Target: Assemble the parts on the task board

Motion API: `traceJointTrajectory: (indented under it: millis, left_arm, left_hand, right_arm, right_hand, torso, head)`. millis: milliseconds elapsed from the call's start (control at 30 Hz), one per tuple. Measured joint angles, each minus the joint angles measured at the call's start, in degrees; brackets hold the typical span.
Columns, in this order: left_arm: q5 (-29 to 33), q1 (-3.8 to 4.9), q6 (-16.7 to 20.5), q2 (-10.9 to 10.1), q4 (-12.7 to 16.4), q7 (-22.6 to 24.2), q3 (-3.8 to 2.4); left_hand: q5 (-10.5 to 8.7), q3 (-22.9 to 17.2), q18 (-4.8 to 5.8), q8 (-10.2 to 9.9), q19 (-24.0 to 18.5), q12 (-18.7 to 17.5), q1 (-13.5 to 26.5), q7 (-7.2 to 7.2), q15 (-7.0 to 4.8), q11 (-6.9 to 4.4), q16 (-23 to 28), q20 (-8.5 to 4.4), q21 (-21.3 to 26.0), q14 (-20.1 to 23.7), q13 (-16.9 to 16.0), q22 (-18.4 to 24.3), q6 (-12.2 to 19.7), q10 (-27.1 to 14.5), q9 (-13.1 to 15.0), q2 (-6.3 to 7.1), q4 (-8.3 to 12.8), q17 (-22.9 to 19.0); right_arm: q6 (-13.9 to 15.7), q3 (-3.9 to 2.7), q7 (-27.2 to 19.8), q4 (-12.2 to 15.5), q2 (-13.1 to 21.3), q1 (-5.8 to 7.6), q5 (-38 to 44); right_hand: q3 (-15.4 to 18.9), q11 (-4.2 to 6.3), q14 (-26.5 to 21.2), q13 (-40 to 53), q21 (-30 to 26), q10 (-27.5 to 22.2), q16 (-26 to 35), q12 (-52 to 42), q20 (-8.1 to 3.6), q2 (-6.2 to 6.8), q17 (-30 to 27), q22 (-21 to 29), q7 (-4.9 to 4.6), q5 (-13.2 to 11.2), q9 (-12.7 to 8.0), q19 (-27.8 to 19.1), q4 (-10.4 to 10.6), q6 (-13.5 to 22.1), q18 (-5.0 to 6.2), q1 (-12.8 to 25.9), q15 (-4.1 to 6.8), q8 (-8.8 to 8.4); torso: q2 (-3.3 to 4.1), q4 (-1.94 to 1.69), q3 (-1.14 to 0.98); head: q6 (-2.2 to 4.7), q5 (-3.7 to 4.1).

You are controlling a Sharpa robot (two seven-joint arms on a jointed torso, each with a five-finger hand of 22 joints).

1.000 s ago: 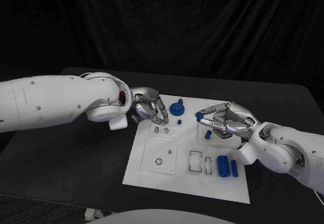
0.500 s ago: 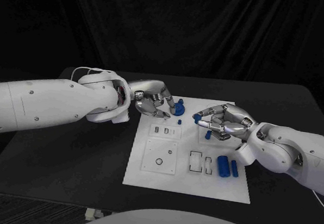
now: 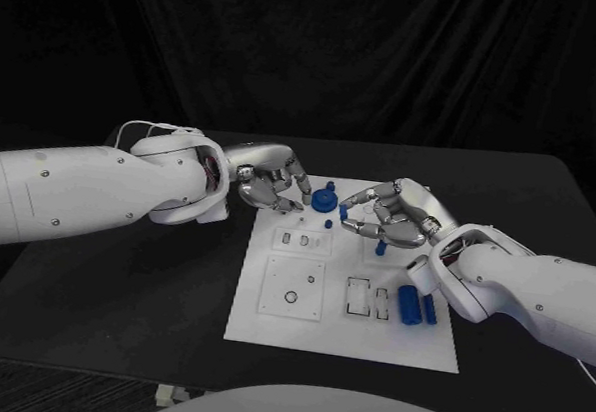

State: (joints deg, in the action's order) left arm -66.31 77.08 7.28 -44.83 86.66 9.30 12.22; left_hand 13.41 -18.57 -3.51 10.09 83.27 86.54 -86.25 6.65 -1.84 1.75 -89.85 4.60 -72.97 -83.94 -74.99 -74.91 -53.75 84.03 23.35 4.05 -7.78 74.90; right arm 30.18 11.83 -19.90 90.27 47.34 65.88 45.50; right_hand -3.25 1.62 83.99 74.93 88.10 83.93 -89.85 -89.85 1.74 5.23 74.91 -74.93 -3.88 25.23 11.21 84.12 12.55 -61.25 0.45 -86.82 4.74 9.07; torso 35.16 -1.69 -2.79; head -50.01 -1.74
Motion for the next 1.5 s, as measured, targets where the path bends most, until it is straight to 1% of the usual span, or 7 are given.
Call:
traceJointTrajectory:
  millis: [200,467,600,900,933,1133,1500]
  left_arm:
    - [0.38,0.00,0.00,-0.17,0.00,-0.17,0.00]
    - [0.89,0.00,-0.12,-0.50,-0.06,-0.65,0.00]
    - [1.08,0.00,-0.27,-0.53,-0.12,-0.96,0.00]
    - [1.30,-0.14,-1.02,-0.48,-0.30,-1.65,0.00]
    - [1.32,-0.16,-1.13,-0.45,-0.32,-1.75,0.00]
    - [1.37,-0.24,-1.63,-0.39,-0.35,-2.15,0.00]
    - [1.44,-0.38,-2.33,-0.15,-0.47,-2.68,0.01]
  left_hand:
    - [0.42,-0.04,0.00,0.22,0.00,0.22,-0.25,-0.19,0.00,0.00,0.00,0.00,-0.28,0.00,-0.01,0.00,-0.20,0.00,-0.17,-0.25,-0.15,0.00]
    - [0.68,-0.10,0.00,0.22,0.00,0.22,-0.31,0.01,0.00,0.00,0.00,0.00,-0.37,0.00,-0.01,0.00,-0.41,-0.01,-0.26,-0.30,-0.21,0.00]
    - [0.68,-0.10,0.00,0.22,0.00,0.21,-0.30,0.01,0.00,0.00,0.00,0.00,-0.37,0.00,-0.01,0.00,-0.40,-0.01,-0.27,-0.30,-0.21,0.00]
    - [0.89,0.06,0.00,0.22,0.00,0.21,-0.30,0.01,0.00,-0.01,0.00,0.00,-0.37,0.00,-0.02,0.01,-0.40,-0.01,-0.35,-0.30,-0.36,0.00]
    - [0.89,0.06,0.00,0.22,0.00,0.21,-0.30,0.01,0.00,0.00,0.00,0.00,-0.37,0.00,-0.02,0.01,-0.41,-0.01,-0.34,-0.30,-0.36,0.00]
    - [0.89,-0.11,0.00,0.22,0.00,0.21,-0.53,0.01,0.00,-0.01,0.00,0.00,-0.37,0.00,-0.04,0.01,-0.41,-0.01,-0.44,-0.53,-0.52,0.00]
    - [1.12,-0.11,0.00,0.22,0.00,0.21,-0.53,0.01,0.00,-0.06,0.00,0.00,-0.36,0.00,-0.04,0.01,-0.40,-0.06,-0.50,-0.53,-0.52,0.00]
  right_arm:
    - [8.74,0.00,1.19,0.55,-1.49,-0.38,7.12]
    - [12.65,-0.01,3.27,-0.45,-3.67,-1.22,10.80]
    - [13.01,-0.02,4.05,-1.34,-4.70,-1.97,11.20]
    - [12.26,0.02,5.11,-2.45,-6.30,-3.35,10.88]
    - [11.93,0.01,5.29,-2.57,-6.47,-3.43,10.78]
    - [9.96,0.00,6.23,-3.65,-7.05,-3.59,10.37]
    - [7.31,-0.02,8.19,-4.02,-7.14,-3.61,9.97]
  right_hand:
    - [0.00,-0.12,0.00,0.00,0.37,0.12,0.00,0.00,0.00,0.05,0.00,0.01,0.08,-0.04,0.01,0.00,-0.31,-0.29,0.00,-0.05,0.00,0.21]
    - [0.34,-0.41,-0.01,0.00,0.37,0.00,0.00,0.00,0.20,0.40,0.00,0.01,0.08,-1.77,0.38,-0.20,0.02,-0.30,0.00,0.29,-0.40,0.23]
    - [0.57,-0.48,-0.01,0.00,-1.15,0.07,0.00,0.00,0.41,0.30,0.00,0.01,-0.23,-2.33,0.40,0.00,0.25,0.01,0.00,0.49,-0.40,-0.22]
    - [0.88,-1.02,-0.04,0.00,-2.92,0.19,0.00,0.00,0.71,0.13,0.00,0.02,-1.11,-2.92,0.15,-0.10,0.57,0.99,0.00,1.45,-0.76,-0.94]
    - [0.97,-1.22,0.04,0.00,-3.60,-0.01,0.00,0.00,0.96,-0.03,0.00,0.02,-1.11,-3.31,0.12,-0.09,0.67,1.54,0.58,1.91,-1.09,-1.28]
    - [1.27,-1.63,-0.05,0.00,-5.94,0.00,0.00,0.00,1.27,0.05,0.00,0.02,-1.69,-4.47,-0.19,-0.02,0.97,3.47,0.95,2.27,-1.57,-2.25]
    - [1.27,-1.64,-0.05,0.00,-6.02,0.00,0.00,0.00,1.43,0.11,0.00,0.02,-1.53,-4.47,-0.21,-0.19,0.97,4.03,0.95,2.33,-1.58,-2.25]
  torso:
    - [0.02,-0.03,0.01]
    - [-0.01,-0.19,0.13]
    - [-0.04,-0.23,0.22]
    - [-0.05,-0.23,0.17]
    - [-0.05,-0.23,0.16]
    - [-0.02,-0.18,0.15]
    - [-0.04,-0.09,0.10]
  head:
    - [0.00,0.49]
    - [0.00,0.74]
    - [0.00,0.81]
    - [0.00,0.92]
    - [0.00,0.93]
    - [0.00,0.90]
    - [0.00,0.81]
